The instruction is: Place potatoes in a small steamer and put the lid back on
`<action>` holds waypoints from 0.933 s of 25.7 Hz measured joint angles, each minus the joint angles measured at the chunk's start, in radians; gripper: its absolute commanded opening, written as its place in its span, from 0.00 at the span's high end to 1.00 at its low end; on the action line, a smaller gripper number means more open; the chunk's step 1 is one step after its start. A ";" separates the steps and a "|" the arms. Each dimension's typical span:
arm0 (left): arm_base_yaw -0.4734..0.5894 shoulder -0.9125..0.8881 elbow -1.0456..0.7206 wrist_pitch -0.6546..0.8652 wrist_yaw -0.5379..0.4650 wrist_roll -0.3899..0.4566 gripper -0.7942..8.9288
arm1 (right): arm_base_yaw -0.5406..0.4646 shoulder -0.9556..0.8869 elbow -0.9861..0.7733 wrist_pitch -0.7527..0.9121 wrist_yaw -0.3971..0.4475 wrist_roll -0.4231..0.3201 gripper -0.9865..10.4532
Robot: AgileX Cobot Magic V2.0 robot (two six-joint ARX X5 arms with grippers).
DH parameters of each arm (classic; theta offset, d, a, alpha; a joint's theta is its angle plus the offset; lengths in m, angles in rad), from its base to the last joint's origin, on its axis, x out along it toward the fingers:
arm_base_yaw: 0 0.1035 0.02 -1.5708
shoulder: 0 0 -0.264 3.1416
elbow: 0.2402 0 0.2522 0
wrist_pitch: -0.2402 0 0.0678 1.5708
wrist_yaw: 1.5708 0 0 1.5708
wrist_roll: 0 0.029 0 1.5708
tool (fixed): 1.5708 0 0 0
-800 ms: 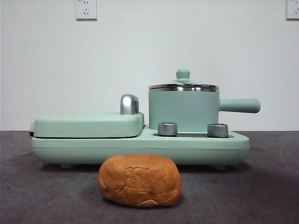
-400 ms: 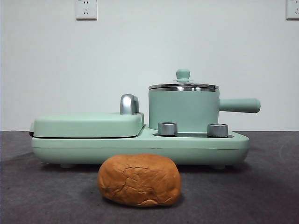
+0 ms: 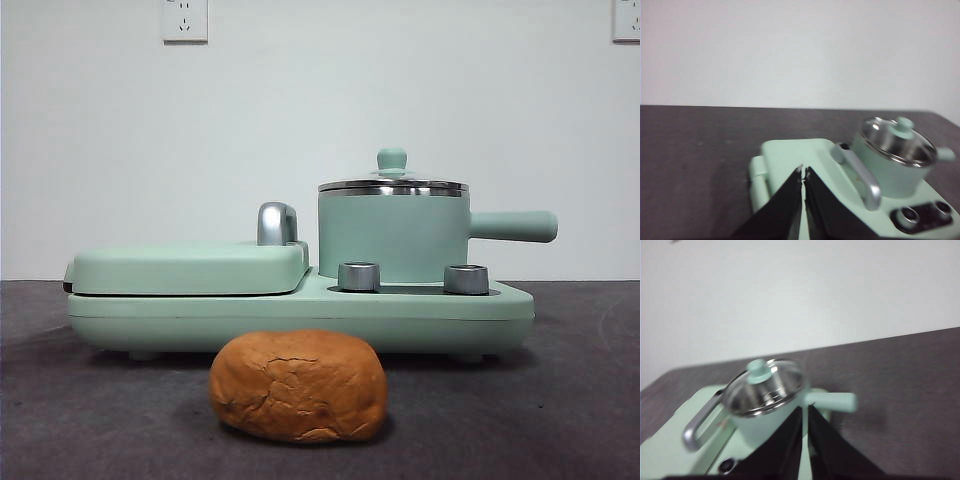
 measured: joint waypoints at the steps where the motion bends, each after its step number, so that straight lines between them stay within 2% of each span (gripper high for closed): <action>1: 0.000 0.042 0.028 -0.005 0.028 0.021 0.91 | 0.000 0.037 0.025 -0.008 -0.026 -0.018 0.90; 4: -0.004 0.146 0.091 -0.008 0.088 0.074 0.91 | 0.000 0.141 0.083 -0.015 -0.096 -0.079 0.90; 8: -0.029 0.267 0.168 -0.051 0.107 0.169 0.91 | 0.000 0.274 0.149 -0.021 -0.171 -0.176 0.90; 15: -0.096 0.431 0.280 -0.178 0.104 0.471 0.91 | 0.031 0.460 0.257 -0.038 -0.187 -0.364 0.90; 19: -0.135 0.456 0.286 -0.174 0.080 0.667 0.90 | 0.066 0.520 0.292 -0.043 -0.186 -0.528 0.90; 21: -0.150 0.464 0.286 -0.174 0.078 0.755 0.83 | 0.085 0.538 0.292 -0.049 -0.186 -0.613 0.90; 24: -0.164 0.469 0.286 -0.174 0.078 0.829 0.75 | 0.115 0.555 0.292 -0.079 -0.186 -0.746 0.89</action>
